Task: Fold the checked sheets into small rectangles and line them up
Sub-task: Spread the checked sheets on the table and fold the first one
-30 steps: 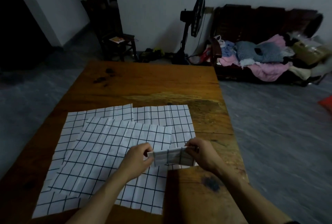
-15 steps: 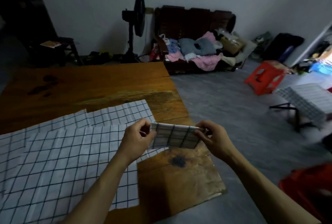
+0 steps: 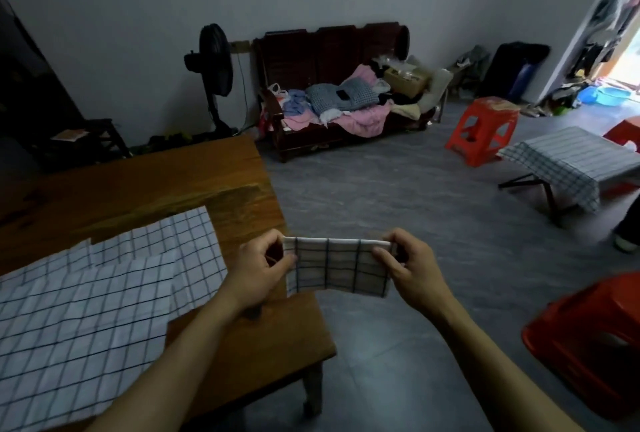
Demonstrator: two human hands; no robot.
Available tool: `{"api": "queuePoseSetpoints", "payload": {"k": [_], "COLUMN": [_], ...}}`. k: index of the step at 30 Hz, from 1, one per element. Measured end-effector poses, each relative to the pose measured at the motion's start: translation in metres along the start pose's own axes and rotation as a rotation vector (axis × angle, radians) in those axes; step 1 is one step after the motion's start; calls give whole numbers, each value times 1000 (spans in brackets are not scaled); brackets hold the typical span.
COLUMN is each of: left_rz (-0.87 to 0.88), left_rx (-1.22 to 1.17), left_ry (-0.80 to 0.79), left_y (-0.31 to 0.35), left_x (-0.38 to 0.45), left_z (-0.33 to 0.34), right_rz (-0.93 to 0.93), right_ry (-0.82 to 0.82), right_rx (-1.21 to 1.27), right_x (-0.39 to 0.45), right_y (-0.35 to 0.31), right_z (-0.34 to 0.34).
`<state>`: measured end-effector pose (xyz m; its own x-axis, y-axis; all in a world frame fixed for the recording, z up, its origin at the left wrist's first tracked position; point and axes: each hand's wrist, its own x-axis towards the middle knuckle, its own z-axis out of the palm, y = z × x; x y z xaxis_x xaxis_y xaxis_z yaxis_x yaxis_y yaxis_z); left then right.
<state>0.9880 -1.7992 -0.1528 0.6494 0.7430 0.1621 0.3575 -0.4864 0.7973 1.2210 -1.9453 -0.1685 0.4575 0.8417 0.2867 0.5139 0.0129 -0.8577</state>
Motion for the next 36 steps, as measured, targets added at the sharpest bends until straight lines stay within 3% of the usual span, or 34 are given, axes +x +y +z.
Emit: {"api": "queuePoseSetpoints", "payload": {"k": [9,16,25,36], "left_rz": [29,128,126,25], "left_rx": [-41,-47,-194,-214], "left_ry": [-79,-10,31,131], "left_y": [61,71,43,2], "left_x": [35,106,260,405], "left_z": [81,134,169,159], "right_rz": [58,71,56,17], "right_ry": [56,93,139,12], "right_rx": [62,44,-117,-159], "right_x": [-2,40,182,354], "right_y": [47,82,127,176], "right_z": [-99,-137,-168,-151]}}
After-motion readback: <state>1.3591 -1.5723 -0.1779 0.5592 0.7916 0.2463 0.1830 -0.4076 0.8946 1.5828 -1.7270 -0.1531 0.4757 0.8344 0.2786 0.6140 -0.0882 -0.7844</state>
